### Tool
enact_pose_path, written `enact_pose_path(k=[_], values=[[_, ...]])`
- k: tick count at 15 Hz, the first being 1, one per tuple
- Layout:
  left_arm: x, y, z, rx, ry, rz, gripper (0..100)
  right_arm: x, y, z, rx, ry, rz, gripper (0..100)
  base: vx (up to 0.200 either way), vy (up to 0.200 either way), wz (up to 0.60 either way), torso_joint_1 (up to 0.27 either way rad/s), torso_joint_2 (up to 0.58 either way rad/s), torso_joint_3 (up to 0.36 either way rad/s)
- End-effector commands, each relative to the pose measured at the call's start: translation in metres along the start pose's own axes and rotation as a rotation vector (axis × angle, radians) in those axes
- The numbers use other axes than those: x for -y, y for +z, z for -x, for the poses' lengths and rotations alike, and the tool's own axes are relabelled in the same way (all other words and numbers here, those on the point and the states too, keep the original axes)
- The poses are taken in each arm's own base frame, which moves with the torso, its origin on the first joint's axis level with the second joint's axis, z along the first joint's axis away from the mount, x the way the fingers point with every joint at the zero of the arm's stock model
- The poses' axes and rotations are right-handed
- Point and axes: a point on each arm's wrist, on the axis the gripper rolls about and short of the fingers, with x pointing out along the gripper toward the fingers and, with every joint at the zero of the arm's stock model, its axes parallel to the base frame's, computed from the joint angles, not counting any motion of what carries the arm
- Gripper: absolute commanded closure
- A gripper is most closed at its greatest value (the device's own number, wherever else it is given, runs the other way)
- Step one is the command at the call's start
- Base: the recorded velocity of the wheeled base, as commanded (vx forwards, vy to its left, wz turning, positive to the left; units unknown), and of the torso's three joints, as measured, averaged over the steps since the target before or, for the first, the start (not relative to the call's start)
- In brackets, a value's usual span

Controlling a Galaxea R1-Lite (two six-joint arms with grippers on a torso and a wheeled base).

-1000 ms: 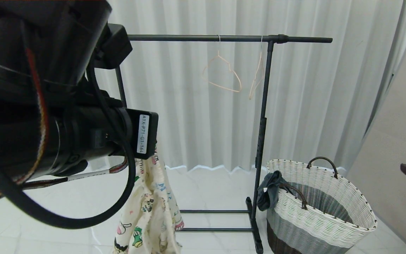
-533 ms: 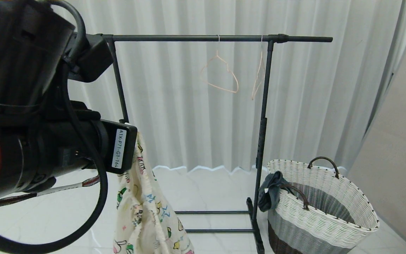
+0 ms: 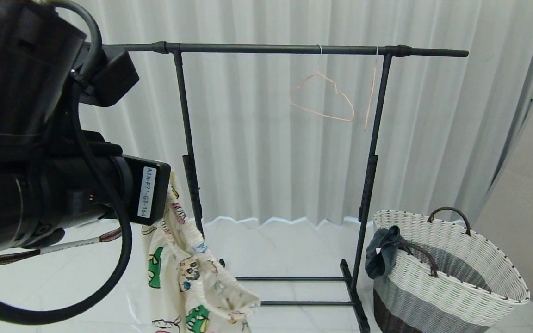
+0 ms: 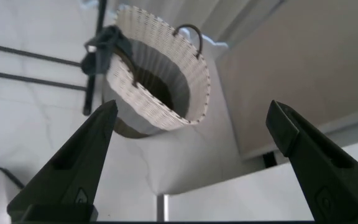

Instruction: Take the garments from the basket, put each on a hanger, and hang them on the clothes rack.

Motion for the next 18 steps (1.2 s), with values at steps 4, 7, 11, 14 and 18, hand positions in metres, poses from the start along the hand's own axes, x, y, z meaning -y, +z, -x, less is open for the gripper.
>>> enact_pose_path(k=[4,7,11,14,18], values=[[-0.006,-0.002,0.006,0.011,-0.001,-0.053,100,-0.003,-0.002,-0.005,0.027,0.014,-0.008,0,0.000,0.000,0.00,0.000,0.00,0.000],[-0.013,-0.002,0.011,0.022,0.007,-0.066,100,-0.003,0.002,-0.005,0.064,0.033,-0.023,0,0.000,0.000,0.00,0.073,-0.06,-0.057],[-0.014,-0.003,0.011,0.024,0.021,-0.065,100,-0.004,0.002,-0.005,0.075,0.073,-0.022,0,0.000,0.000,0.00,0.201,-0.49,-0.227],[-0.014,-0.003,0.011,0.026,0.028,-0.065,100,-0.004,0.002,-0.005,0.075,0.073,-0.022,0,0.000,0.000,0.00,0.136,-0.47,-0.237],[-0.014,-0.003,0.012,0.028,0.029,-0.063,100,-0.004,0.002,-0.005,0.079,0.072,-0.025,0,0.000,0.000,0.00,0.283,-0.49,-0.240]])
